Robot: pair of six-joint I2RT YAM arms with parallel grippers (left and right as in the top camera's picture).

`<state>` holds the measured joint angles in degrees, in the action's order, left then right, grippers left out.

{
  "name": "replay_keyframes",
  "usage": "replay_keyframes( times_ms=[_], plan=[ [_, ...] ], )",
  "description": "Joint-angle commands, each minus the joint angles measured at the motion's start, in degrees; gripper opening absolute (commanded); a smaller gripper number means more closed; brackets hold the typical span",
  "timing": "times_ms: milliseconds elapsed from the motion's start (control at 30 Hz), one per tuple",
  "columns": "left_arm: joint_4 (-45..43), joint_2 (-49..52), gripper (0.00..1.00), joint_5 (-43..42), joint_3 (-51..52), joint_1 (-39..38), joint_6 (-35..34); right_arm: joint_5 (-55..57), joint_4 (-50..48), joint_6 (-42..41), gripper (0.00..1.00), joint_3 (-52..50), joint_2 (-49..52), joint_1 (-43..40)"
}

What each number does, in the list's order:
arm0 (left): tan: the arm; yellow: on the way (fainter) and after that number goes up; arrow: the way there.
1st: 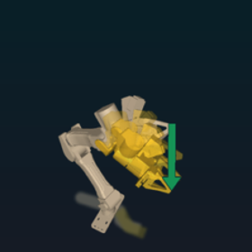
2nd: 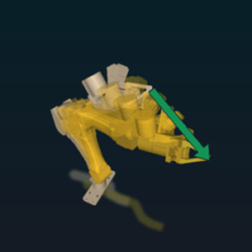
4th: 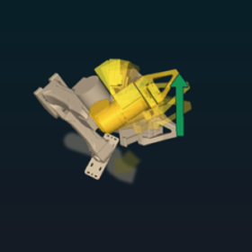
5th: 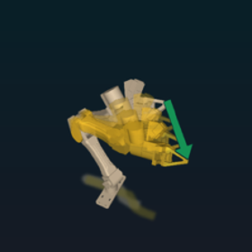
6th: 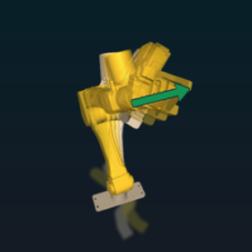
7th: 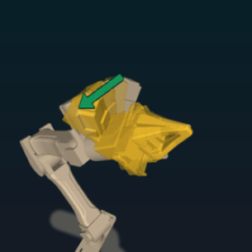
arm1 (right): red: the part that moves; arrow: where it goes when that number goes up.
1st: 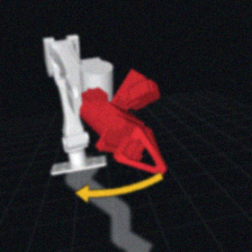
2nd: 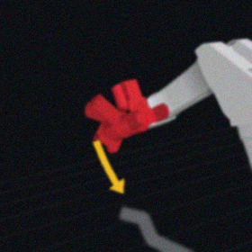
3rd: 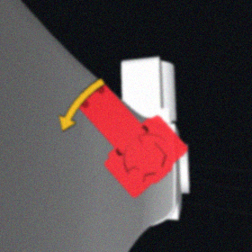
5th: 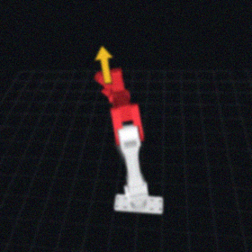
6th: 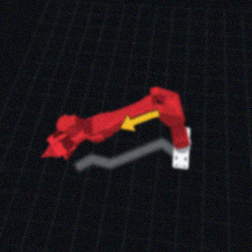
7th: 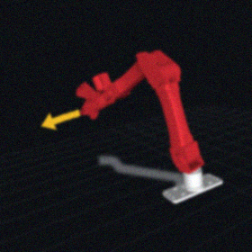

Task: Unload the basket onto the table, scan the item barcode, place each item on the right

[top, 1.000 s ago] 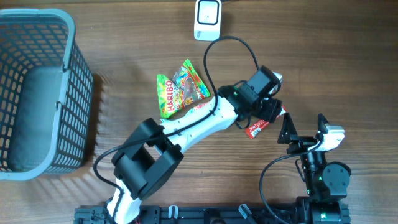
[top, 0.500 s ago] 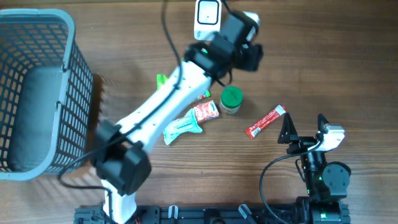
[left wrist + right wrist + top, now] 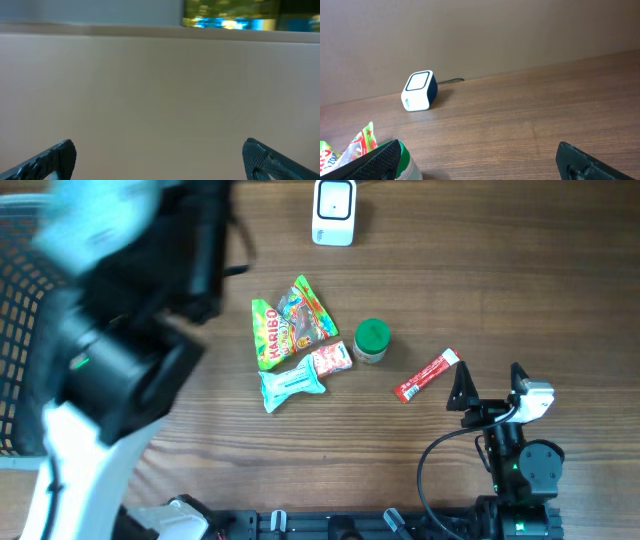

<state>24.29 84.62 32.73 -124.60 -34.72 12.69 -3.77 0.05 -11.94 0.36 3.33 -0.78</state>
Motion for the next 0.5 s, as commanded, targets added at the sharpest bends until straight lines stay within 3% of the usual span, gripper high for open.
replay_keyframes(
  times_ms=[0, 167, 267, 333, 400, 467],
  plan=[
    [7.58, 1.7, 1.0, 6.49, 1.03, 1.88, 5.64, -0.11, -0.11, -3.72, 1.0, -0.07, 0.24, 0.37],
    [9.03, 1.16, 1.0, 6.6, 1.31, 2.49, 4.7, -1.38, -0.2, -22.84, 1.0, -0.07, 4.09, 0.37],
    [9.88, -0.26, 1.0, 6.58, 2.86, 2.49, 4.39, -0.33, -0.22, -30.25, 1.0, -0.04, 7.43, 0.37],
    [9.7, -2.73, 1.0, 6.56, 6.34, 2.58, 4.44, -2.45, -0.33, -40.44, 1.0, -0.07, 9.62, 0.39],
    [8.48, -5.7, 1.0, 6.56, 10.51, 3.67, 3.85, -8.96, -2.36, -39.71, 1.0, -0.04, 11.45, 0.37],
    [6.03, -8.63, 1.0, 6.54, 15.02, 5.29, 2.93, -17.38, -5.51, -30.47, 0.99, 0.42, 12.79, 0.37]
  ],
)
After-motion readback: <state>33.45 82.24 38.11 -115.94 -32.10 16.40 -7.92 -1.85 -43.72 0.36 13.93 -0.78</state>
